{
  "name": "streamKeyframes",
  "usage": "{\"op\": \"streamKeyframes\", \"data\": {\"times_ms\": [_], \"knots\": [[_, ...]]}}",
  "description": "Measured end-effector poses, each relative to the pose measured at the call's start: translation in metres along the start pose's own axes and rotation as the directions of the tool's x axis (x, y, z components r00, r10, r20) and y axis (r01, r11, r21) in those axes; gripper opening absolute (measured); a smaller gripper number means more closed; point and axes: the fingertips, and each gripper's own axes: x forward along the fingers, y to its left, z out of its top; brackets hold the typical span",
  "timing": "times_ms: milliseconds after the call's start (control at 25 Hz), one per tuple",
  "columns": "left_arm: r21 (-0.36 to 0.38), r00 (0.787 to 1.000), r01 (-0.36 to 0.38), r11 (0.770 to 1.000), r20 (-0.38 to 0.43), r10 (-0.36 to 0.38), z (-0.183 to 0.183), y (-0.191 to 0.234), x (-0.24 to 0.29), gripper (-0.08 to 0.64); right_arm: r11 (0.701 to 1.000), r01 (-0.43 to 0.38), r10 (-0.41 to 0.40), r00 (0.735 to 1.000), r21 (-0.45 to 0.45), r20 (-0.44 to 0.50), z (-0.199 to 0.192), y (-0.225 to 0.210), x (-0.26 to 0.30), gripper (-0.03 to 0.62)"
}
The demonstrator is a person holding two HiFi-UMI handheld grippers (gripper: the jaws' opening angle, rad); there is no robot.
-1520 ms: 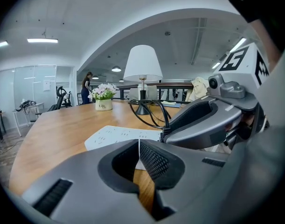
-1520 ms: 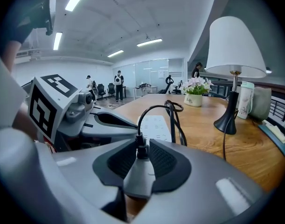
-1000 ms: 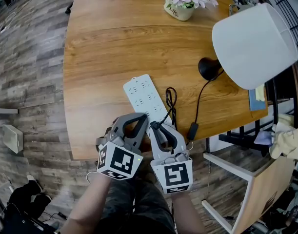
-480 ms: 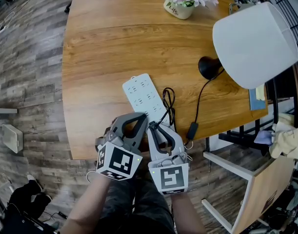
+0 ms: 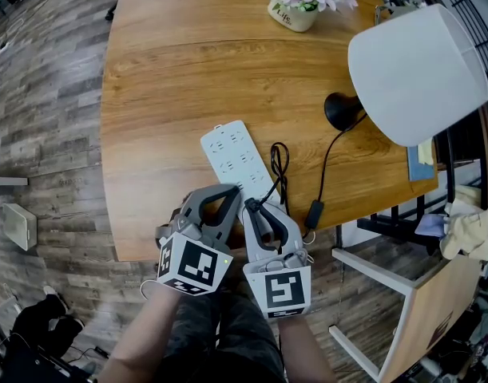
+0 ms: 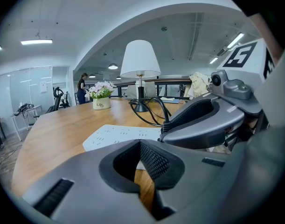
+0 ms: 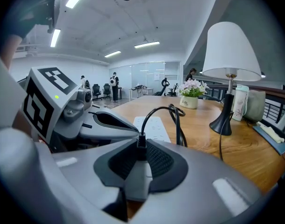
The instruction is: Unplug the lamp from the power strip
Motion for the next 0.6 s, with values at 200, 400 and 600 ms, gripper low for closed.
{"op": "streamKeyframes", "data": {"times_ms": [200,400,600], "knots": [[-0.01,1.0,-0.003,1.0,0.001,0.003,0.0003,-0.0001,-0.0001,-0.003,0.999,0.008,-0.008,1.0,-0.041,0.006,0.0005,0.0023,-0.0008,0.069],[-0.026,1.0,0.001,1.0,0.005,-0.001,-0.0001,0.0006,-0.0003,-0.003,0.996,-0.001,0.001,1.0,-0.085,-0.004,-0.001,0.0059,-0.0016,0.069],[-0.022,1.0,-0.004,1.0,0.005,0.004,0.0001,0.0005,-0.0003,-0.003,0.998,-0.002,0.003,1.0,-0.062,0.005,-0.0008,0.0053,-0.0017,0.069]]}}
